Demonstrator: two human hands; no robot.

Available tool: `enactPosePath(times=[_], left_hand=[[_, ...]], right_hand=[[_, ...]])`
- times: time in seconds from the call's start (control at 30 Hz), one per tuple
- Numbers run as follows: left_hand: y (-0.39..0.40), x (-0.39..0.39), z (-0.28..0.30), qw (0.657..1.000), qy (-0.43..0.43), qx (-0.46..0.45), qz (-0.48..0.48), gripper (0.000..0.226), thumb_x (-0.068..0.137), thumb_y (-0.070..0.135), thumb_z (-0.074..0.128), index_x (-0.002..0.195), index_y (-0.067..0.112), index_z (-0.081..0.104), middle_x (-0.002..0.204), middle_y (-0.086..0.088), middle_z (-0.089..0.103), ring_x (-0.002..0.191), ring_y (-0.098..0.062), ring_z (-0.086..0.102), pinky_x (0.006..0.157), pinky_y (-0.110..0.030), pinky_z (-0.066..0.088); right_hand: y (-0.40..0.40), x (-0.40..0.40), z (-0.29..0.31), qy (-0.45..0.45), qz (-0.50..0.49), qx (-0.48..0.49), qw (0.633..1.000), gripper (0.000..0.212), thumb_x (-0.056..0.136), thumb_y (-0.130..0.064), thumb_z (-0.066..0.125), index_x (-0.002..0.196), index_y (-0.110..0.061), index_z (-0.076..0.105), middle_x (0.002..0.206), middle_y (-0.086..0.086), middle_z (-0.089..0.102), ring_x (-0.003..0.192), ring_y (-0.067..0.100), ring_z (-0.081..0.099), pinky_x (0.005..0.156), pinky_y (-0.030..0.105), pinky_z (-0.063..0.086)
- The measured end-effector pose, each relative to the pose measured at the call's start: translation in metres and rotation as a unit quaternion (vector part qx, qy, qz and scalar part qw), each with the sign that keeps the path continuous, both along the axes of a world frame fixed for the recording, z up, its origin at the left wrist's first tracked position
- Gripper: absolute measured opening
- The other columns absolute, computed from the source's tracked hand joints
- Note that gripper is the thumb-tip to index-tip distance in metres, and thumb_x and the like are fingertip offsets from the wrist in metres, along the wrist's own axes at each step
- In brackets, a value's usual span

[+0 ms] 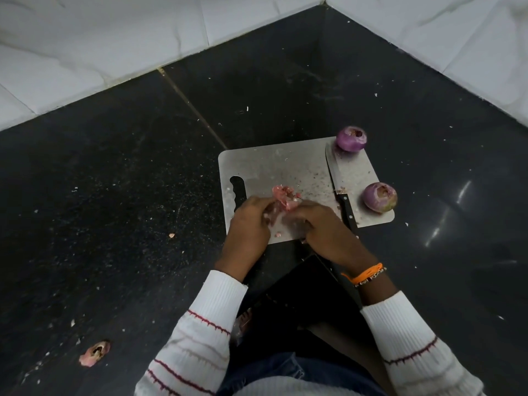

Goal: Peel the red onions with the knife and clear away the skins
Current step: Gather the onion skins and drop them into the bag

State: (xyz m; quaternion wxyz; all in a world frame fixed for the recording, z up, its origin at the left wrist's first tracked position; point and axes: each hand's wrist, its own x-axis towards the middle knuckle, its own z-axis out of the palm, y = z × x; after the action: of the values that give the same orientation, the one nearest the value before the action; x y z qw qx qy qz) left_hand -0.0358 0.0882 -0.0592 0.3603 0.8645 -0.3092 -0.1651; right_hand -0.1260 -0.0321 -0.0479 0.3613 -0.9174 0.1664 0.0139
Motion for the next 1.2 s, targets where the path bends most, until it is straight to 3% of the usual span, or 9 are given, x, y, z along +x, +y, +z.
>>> enactPosePath(times=[0.1, 0.23, 0.3, 0.43, 0.57, 0.67, 0.8, 1.0, 1.2], left_hand=[[0.006, 0.002, 0.005, 0.999, 0.018, -0.013, 0.028, 0.032, 0.085, -0.006, 0.049, 0.097, 0.014, 0.072, 0.097, -0.001, 0.067, 0.088, -0.014, 0.061, 0.082, -0.021, 0.046], [0.017, 0.011, 0.01, 0.977, 0.146, 0.128, -0.084, 0.022, 0.091, 0.009, 0.053, 0.081, 0.016, 0.071, 0.074, 0.002, 0.068, 0.062, -0.005, 0.06, 0.068, -0.019, 0.047], [0.015, 0.01, 0.007, 0.975, 0.161, 0.124, -0.084, 0.022, 0.091, 0.006, 0.051, 0.084, 0.013, 0.071, 0.072, 0.0, 0.068, 0.061, -0.005, 0.06, 0.068, -0.018, 0.047], [0.007, 0.008, 0.003, 0.992, 0.12, 0.038, -0.003, 0.03, 0.091, -0.001, 0.046, 0.102, 0.012, 0.07, 0.092, -0.005, 0.07, 0.086, -0.015, 0.065, 0.083, -0.026, 0.051], [0.009, 0.011, 0.001, 0.994, 0.093, 0.007, 0.049, 0.03, 0.09, -0.002, 0.047, 0.09, 0.015, 0.072, 0.088, -0.002, 0.07, 0.081, -0.01, 0.064, 0.069, -0.011, 0.048], [0.01, 0.012, 0.001, 0.992, 0.092, 0.002, 0.081, 0.031, 0.089, -0.003, 0.046, 0.082, 0.015, 0.071, 0.082, -0.002, 0.069, 0.076, -0.009, 0.063, 0.065, -0.009, 0.044], [0.009, 0.009, -0.001, 0.991, 0.093, 0.0, 0.091, 0.032, 0.089, -0.002, 0.045, 0.079, 0.017, 0.069, 0.078, 0.002, 0.066, 0.07, -0.005, 0.058, 0.061, -0.012, 0.042], [0.016, 0.011, -0.001, 0.989, 0.094, -0.003, 0.112, 0.03, 0.09, 0.001, 0.045, 0.081, 0.017, 0.068, 0.074, 0.005, 0.063, 0.068, -0.006, 0.057, 0.061, -0.016, 0.042], [0.01, 0.009, 0.003, 0.989, 0.088, -0.014, 0.116, 0.03, 0.09, 0.001, 0.045, 0.081, 0.019, 0.067, 0.073, 0.01, 0.062, 0.071, -0.005, 0.058, 0.063, -0.017, 0.044]], right_hand=[[-0.005, -0.005, 0.002, -0.082, -0.04, -0.034, 0.995, 0.042, 0.071, 0.017, 0.042, 0.092, -0.007, 0.07, 0.092, -0.001, 0.057, 0.086, 0.014, 0.054, 0.074, 0.008, 0.039], [-0.015, -0.017, 0.0, 0.106, 0.008, -0.034, 0.994, 0.026, 0.071, -0.007, 0.047, 0.053, -0.021, 0.062, 0.078, -0.002, 0.064, 0.076, 0.02, 0.062, 0.078, 0.036, 0.051], [-0.015, -0.017, -0.003, 0.142, 0.048, 0.009, 0.989, 0.029, 0.071, 0.0, 0.048, 0.061, -0.016, 0.07, 0.079, -0.003, 0.063, 0.077, 0.019, 0.062, 0.079, 0.034, 0.05], [-0.01, -0.003, -0.002, -0.019, -0.03, 0.001, 0.999, 0.038, 0.079, 0.013, 0.043, 0.1, -0.002, 0.07, 0.092, 0.005, 0.061, 0.085, 0.017, 0.057, 0.077, 0.024, 0.043], [-0.014, 0.007, 0.002, -0.091, -0.085, -0.054, 0.991, 0.043, 0.075, 0.018, 0.04, 0.105, 0.0, 0.066, 0.103, 0.017, 0.063, 0.096, 0.027, 0.059, 0.083, 0.026, 0.045], [-0.011, 0.024, -0.004, -0.068, -0.071, -0.057, 0.994, 0.038, 0.087, 0.007, 0.043, 0.12, -0.004, 0.057, 0.123, 0.014, 0.054, 0.115, 0.025, 0.05, 0.094, 0.022, 0.036], [0.0, 0.034, -0.025, -0.021, 0.012, -0.1, 0.995, 0.043, 0.094, -0.009, 0.043, 0.137, -0.009, 0.041, 0.147, 0.012, 0.034, 0.137, 0.028, 0.027, 0.116, 0.036, 0.023], [0.015, 0.004, -0.024, -0.053, -0.023, -0.055, 0.997, 0.05, 0.091, -0.001, 0.043, 0.14, -0.008, 0.035, 0.151, 0.007, 0.028, 0.139, 0.019, 0.026, 0.109, 0.019, 0.021], [0.021, 0.004, -0.03, 0.009, -0.052, -0.107, 0.993, 0.063, 0.093, -0.021, 0.05, 0.146, -0.013, 0.019, 0.154, 0.013, 0.018, 0.143, 0.031, 0.011, 0.119, 0.035, 0.008]])
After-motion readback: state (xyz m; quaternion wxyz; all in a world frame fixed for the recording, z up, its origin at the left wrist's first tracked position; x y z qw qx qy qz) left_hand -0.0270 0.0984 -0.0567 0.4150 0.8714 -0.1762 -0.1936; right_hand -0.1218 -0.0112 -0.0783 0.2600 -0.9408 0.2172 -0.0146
